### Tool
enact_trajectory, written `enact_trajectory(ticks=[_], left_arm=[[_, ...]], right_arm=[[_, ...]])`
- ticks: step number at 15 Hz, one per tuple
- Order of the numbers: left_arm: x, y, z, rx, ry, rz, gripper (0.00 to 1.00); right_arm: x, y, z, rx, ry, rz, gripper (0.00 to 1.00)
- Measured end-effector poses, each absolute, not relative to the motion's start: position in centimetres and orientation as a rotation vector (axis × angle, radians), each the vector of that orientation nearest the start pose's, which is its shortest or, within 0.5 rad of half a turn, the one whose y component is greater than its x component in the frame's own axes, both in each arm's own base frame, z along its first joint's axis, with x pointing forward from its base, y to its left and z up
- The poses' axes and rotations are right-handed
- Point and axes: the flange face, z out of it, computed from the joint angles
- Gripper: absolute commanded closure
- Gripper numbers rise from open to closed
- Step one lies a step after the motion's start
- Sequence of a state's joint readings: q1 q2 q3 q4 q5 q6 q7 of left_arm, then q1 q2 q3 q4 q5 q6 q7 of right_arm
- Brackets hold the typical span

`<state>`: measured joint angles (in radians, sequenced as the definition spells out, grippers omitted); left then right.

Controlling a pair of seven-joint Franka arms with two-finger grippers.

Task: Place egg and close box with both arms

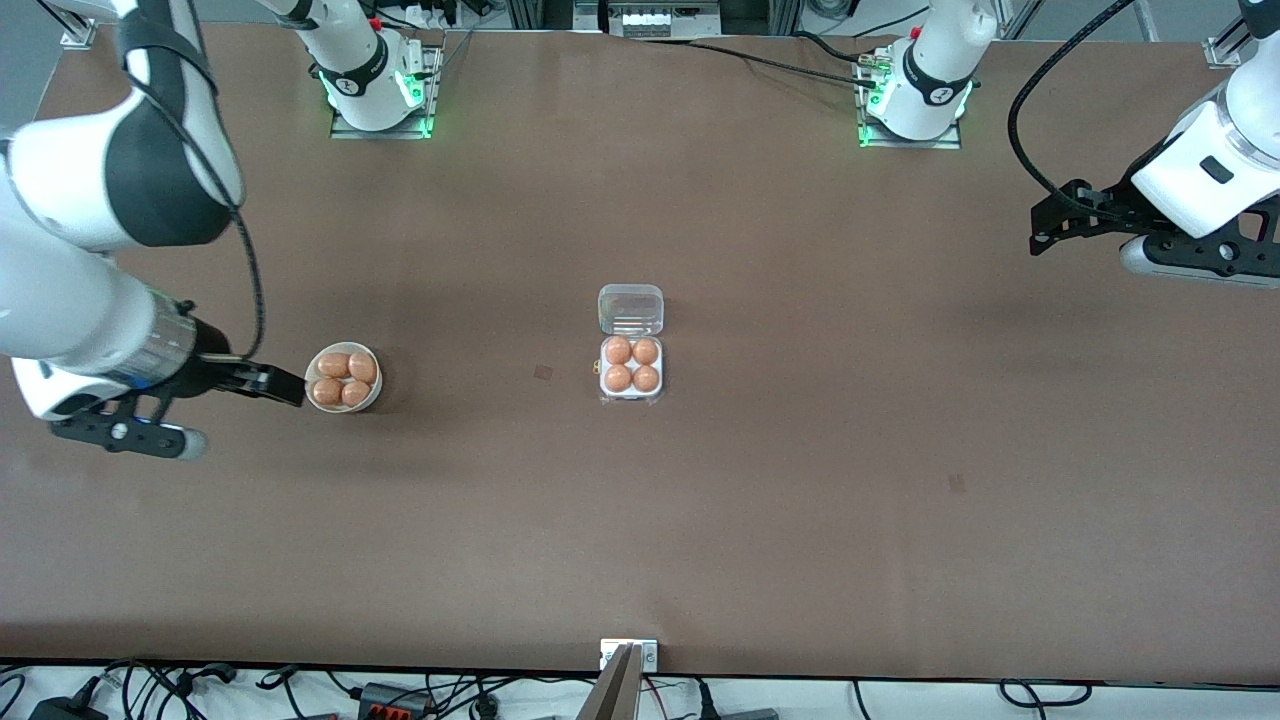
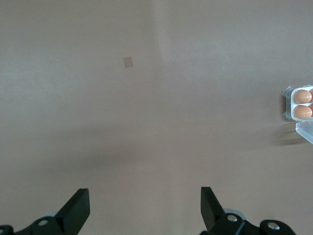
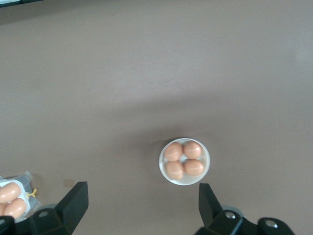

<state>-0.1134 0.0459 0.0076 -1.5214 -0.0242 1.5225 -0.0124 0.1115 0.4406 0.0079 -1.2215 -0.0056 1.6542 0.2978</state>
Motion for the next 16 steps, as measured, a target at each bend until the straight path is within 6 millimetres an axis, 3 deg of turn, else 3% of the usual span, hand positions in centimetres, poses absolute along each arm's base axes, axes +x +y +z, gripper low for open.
enact_trajectory(ticks=[3,5,8,16], left_arm=[[56.0,-6.3,61.8,-3.158,0.15,0.073,0.0],[56.0,-6.3,61.8,-3.158,0.15,0.073,0.0],[56.0,-6.4,61.8,-3.158,0.154,0.073,0.0],[55.9,-7.5,61.8,-3.156,0.185,0.074,0.0]], right_arm=[[67.3,2.8,55.3,-3.129,0.273,-0.015,0.0],[66.4,0.5,56.8,-3.131,0.258,-0.016,0.0],[65.0,-0.6,57.7,-3.137,0.219,0.046,0.0],[61.8,-2.2,57.1,-3.139,0.205,0.075,0.0]])
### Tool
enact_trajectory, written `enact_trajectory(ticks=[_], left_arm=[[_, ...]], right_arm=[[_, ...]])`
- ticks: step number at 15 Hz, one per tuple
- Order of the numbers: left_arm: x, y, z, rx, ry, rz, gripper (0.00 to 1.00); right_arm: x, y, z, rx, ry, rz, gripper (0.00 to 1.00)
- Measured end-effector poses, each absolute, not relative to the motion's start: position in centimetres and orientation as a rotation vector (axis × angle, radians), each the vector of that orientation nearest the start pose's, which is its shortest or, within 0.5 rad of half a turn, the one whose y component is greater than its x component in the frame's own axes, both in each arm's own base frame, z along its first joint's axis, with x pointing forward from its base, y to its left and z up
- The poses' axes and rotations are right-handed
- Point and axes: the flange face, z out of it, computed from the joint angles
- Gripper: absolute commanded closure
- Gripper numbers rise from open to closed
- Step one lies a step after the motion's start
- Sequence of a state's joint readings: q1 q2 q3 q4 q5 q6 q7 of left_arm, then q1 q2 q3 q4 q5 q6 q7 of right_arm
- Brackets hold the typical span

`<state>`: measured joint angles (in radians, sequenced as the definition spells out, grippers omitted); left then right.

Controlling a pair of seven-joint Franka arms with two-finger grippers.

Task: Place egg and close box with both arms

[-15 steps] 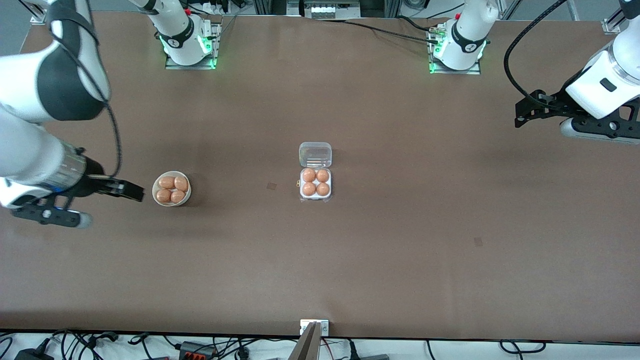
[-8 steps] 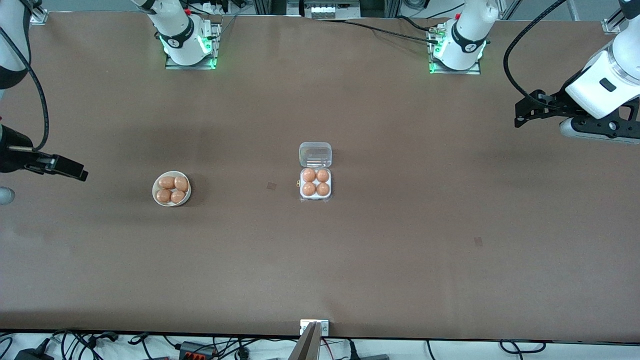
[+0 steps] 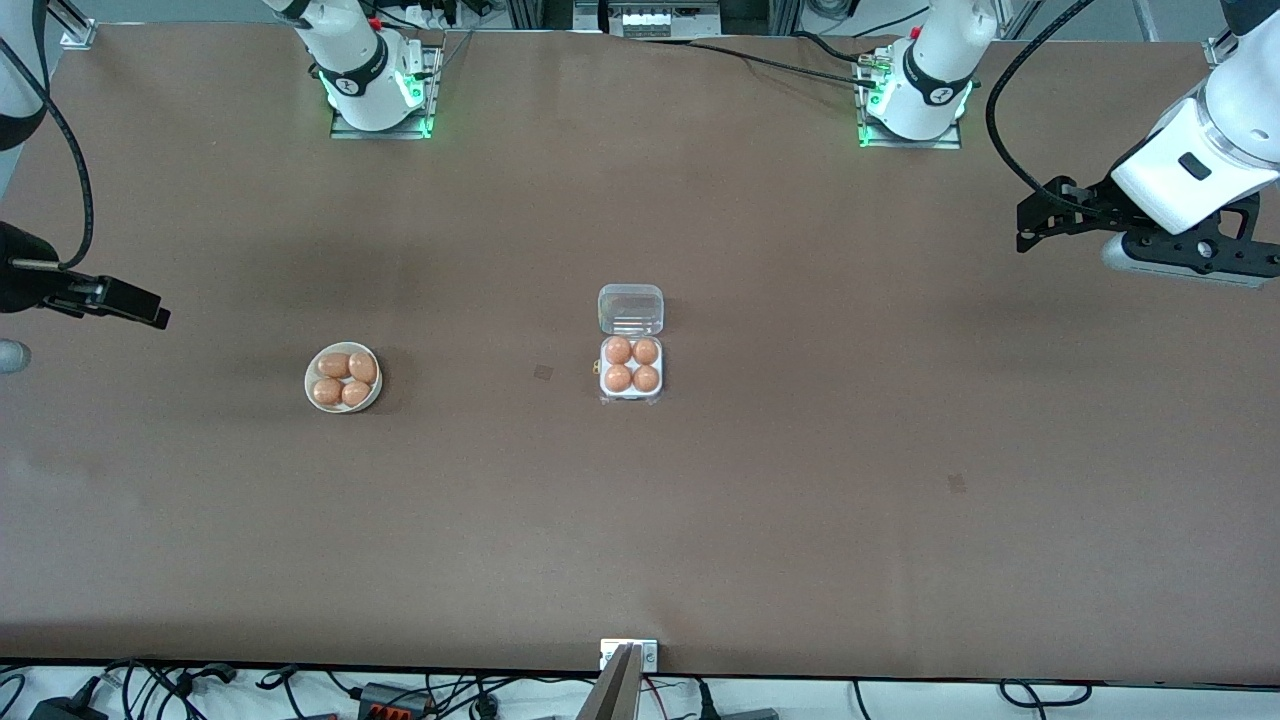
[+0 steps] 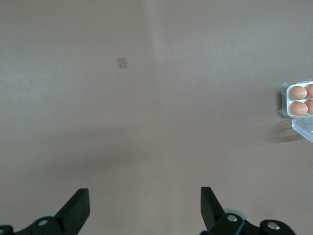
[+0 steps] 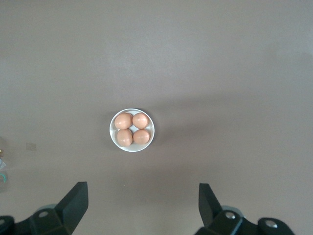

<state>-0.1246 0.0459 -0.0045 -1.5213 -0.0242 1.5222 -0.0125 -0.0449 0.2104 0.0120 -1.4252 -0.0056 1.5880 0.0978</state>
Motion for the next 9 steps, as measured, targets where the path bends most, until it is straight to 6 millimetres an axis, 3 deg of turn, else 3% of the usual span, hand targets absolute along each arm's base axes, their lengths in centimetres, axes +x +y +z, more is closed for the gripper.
enact_trajectory(ticks=[5,9], left_arm=[[55.9,-7.5,61.8,-3.156,0.185,0.074,0.0],[55.9,-7.5,61.8,-3.157,0.183,0.074,0.0]], right_arm=[[58.5,-1.8,56.8,-3.142,0.163,0.029,0.0],[58.1,-1.9,56.9,-3.145,0.071,0.019,0.0]])
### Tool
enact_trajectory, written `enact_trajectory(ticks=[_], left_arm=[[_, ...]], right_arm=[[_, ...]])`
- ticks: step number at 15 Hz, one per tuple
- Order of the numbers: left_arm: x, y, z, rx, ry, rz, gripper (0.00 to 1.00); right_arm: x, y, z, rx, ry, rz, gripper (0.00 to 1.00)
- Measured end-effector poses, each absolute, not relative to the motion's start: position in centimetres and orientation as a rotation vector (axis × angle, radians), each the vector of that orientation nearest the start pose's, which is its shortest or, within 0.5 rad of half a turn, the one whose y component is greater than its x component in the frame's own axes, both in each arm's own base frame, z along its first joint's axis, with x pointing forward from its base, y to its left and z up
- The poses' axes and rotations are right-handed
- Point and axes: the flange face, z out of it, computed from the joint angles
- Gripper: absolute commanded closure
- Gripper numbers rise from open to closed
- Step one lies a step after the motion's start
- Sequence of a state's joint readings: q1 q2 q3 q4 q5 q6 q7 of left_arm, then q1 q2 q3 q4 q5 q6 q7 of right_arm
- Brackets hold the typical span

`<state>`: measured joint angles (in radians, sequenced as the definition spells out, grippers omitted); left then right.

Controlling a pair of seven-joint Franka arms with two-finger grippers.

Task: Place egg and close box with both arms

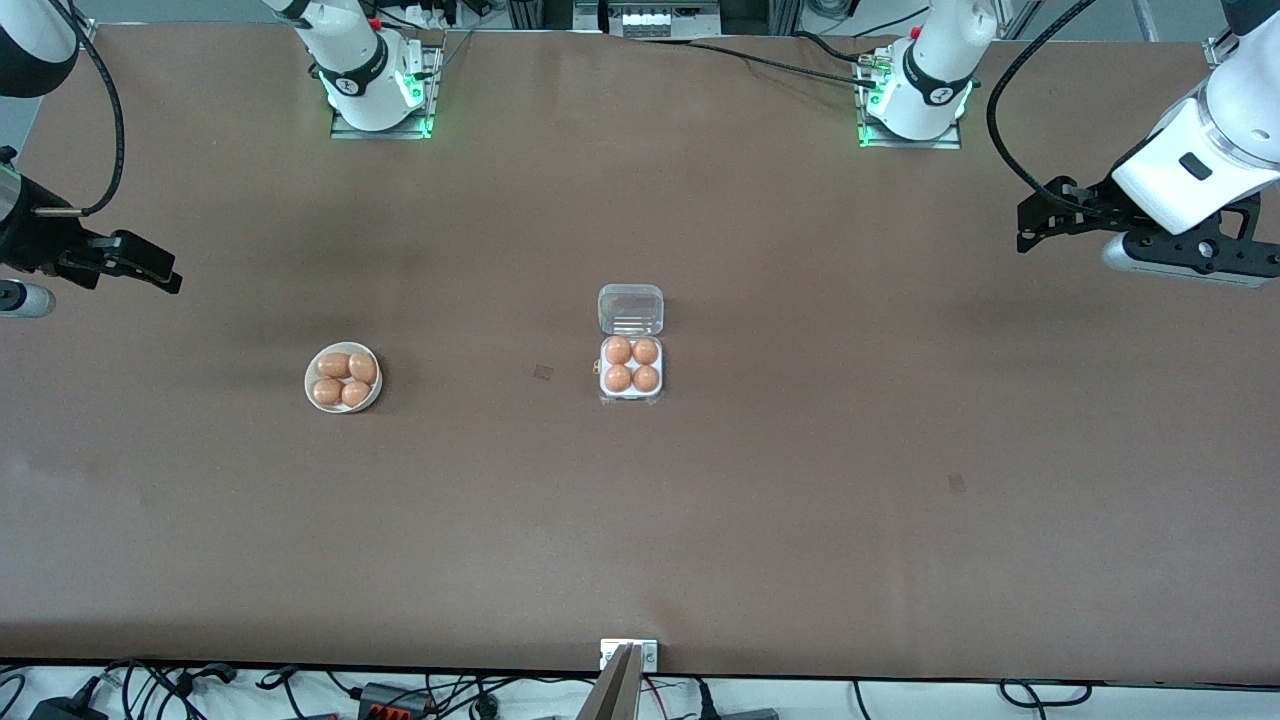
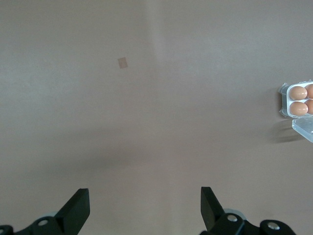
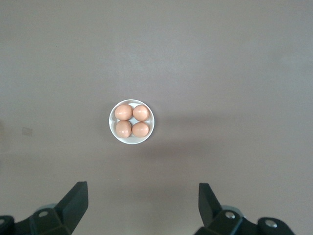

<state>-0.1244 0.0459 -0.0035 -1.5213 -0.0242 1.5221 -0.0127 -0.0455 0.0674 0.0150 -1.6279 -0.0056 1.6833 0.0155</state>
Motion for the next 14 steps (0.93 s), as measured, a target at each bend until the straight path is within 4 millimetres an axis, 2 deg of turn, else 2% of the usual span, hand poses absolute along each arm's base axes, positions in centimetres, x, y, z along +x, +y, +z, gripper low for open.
enact_trajectory(ticks=[12,14], left_arm=[[55.89,-7.27,61.78,-3.14,0.181,0.073,0.0],[55.32,-7.3,61.36,-3.122,0.186,0.151,0.0]], right_arm=[[58.21,-2.18,57.12,-3.146,0.053,0.005,0.0],[58.21,-2.23,57.15,-3.146,0.054,0.004,0.0]])
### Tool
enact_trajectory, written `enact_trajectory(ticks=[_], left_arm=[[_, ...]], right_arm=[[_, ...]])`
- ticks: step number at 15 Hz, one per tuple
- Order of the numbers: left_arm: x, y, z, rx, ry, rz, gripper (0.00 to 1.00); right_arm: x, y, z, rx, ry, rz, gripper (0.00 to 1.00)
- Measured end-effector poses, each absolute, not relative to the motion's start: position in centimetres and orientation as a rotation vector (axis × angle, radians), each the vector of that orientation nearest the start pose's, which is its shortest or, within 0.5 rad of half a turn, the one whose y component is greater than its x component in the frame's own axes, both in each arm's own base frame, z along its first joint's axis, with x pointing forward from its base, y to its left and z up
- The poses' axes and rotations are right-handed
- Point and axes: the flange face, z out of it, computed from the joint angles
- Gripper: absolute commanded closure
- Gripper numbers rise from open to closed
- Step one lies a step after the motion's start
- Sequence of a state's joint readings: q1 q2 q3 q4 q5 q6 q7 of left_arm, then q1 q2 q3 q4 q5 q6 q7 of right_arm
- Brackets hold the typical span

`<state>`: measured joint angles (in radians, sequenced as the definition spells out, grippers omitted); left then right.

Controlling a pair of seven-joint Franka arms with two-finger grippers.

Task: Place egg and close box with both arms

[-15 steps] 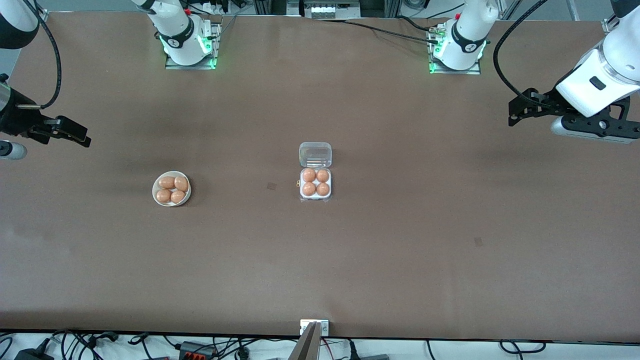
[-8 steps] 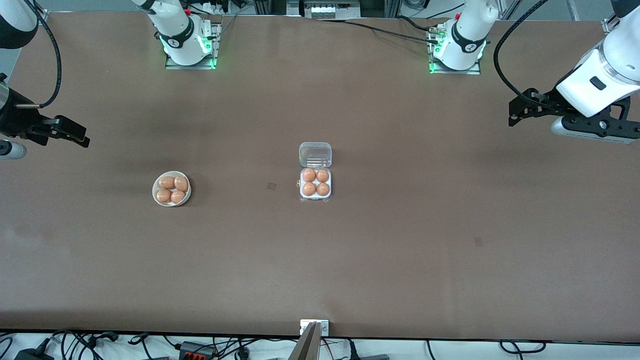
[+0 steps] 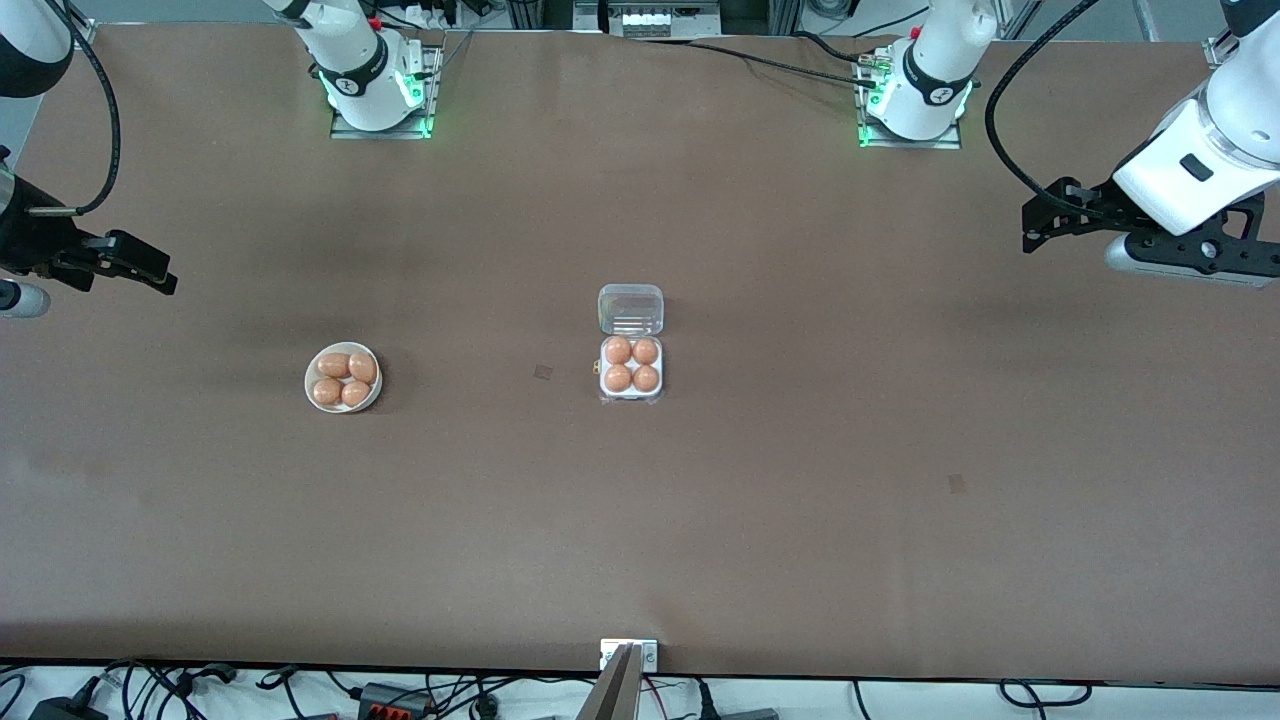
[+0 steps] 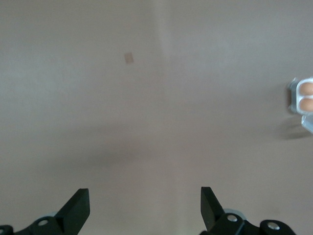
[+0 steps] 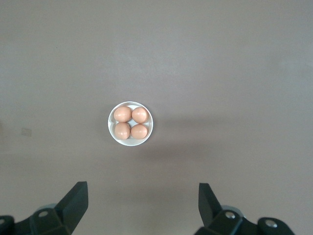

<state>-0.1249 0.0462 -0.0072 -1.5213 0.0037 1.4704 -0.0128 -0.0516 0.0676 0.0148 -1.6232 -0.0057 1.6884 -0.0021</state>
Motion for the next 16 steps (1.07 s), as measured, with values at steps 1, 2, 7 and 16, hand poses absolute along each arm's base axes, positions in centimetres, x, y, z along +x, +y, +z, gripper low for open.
enact_trajectory(ticks=[1,2,7,16], left_arm=[[54.7,-7.6,60.9,-3.112,0.196,0.235,0.0],[54.1,-8.0,60.4,-3.1,0.21,0.313,0.0],[52.2,-12.0,59.2,-3.055,0.331,0.503,0.4],[48.4,-32.5,47.6,-2.974,0.53,0.725,0.98]], right_arm=[[58.2,-2.2,57.2,-3.146,0.054,0.004,0.0],[58.2,-2.3,57.2,-3.146,0.054,0.003,0.0],[58.2,-2.3,57.2,-3.146,0.055,0.003,0.0],[58.2,-2.4,57.3,-3.146,0.052,0.0,0.0]])
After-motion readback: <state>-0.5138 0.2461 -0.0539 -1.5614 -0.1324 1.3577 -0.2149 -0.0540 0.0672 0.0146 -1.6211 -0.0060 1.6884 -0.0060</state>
